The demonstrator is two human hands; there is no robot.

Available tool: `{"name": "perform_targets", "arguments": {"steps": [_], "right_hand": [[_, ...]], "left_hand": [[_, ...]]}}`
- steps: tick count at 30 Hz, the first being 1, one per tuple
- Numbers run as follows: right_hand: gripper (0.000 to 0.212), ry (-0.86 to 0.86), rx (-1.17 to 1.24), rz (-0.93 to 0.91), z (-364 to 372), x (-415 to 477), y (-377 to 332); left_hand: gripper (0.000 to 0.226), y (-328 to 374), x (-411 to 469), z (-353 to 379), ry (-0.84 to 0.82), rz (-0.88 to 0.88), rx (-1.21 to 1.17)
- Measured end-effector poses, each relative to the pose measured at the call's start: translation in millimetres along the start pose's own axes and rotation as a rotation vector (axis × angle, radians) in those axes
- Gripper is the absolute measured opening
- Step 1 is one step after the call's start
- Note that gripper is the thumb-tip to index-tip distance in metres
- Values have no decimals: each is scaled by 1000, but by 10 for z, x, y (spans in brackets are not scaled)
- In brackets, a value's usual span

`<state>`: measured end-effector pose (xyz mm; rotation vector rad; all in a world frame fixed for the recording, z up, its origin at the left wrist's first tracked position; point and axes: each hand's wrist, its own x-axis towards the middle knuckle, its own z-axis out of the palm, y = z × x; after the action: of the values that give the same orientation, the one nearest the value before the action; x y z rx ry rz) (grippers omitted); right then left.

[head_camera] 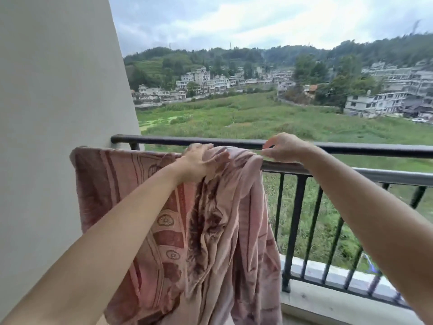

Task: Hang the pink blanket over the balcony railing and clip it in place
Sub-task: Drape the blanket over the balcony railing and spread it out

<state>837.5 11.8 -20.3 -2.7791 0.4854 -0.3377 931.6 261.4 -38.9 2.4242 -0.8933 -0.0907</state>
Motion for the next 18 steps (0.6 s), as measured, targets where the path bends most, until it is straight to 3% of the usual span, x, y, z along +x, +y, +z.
{"name": "perform_targets", "arguments": {"steps": [2,4,7,10,15,18], "right_hand": [[75,-29,-44,33,68,-150,-48],[94,-9,-158,87,207,-306,-114],[94,155,-263,31,405,-496,-218],[87,361,-105,7,628,-559,-270],[79,689,113,-28,1204,-796,-515],[90,697,444,81,1552,-882,-720]], "left_hand": [[83,-9,139,44,58,60,112],[61,-97,213,119,95,149,148],[42,-213,278,204,229,145,13],[40,-258,389,217,356,53,86],[58,-323,559,132,547,12,-16],[55,-388,632,121,558,11,-80]]}}
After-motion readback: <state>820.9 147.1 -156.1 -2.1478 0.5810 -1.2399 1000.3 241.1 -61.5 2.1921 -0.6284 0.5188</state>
